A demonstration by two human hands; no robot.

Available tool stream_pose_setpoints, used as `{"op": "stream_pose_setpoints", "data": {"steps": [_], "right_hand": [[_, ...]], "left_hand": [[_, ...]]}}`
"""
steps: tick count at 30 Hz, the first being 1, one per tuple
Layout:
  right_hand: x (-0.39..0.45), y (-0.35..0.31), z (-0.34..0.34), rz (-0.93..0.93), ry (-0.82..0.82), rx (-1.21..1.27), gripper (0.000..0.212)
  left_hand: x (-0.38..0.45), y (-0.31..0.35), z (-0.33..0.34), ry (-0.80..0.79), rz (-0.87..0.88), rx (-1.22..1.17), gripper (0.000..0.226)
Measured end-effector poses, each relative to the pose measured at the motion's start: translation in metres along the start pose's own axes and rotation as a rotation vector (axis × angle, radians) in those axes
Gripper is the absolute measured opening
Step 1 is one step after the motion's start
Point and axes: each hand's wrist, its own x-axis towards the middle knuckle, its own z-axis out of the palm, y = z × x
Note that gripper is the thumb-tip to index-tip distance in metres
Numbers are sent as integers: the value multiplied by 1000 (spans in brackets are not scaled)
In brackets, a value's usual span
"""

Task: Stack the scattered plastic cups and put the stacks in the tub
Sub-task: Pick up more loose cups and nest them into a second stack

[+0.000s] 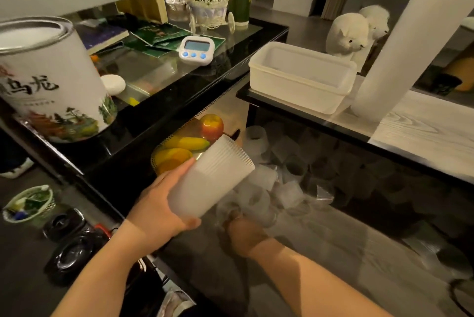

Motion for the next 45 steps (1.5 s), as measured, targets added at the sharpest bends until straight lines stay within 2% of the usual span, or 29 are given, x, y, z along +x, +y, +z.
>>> {"op": "stream_pose_setpoints", "data": {"steps": [5, 7, 10, 14, 17, 20, 24, 26, 30, 36, 40, 45], "right_hand": [[-8, 12, -7, 70, 123, 403, 39], [-29, 24, -16, 22, 214, 606, 41], [-67, 47, -40, 39, 390, 1167, 57], [-118, 82, -90, 169, 711, 1668, 28], [-147, 108, -110, 181, 821, 1799, 21], [-170, 124, -117, 123, 790, 1823, 20], [-189, 136, -125, 76, 527, 1547, 30], [-193, 140, -129, 73, 458, 1482, 32], [-194, 147, -138, 8, 408, 1471, 34], [-182, 150, -141, -79, 385, 1585, 33], [-171, 145, -142, -71, 342, 1389, 33], [-165, 140, -145, -152, 301, 1385, 32]], "left_hand": [[11, -14, 9, -45, -25, -35, 110], [17, -13, 16, -73, -23, -48, 110], [26, -6, 28, -110, 17, -59, 108], [31, 13, 45, -171, 67, -15, 109], [32, 27, 59, -219, 110, 18, 109], [33, 41, 71, -290, 159, 31, 113], [32, 61, 86, -355, 236, 102, 114], [31, 69, 90, -373, 270, 138, 114], [29, 75, 92, -364, 278, 150, 112], [26, 74, 83, -376, 263, 100, 109], [27, 70, 74, -387, 218, 80, 109], [30, 69, 70, -404, 191, 31, 109]]}}
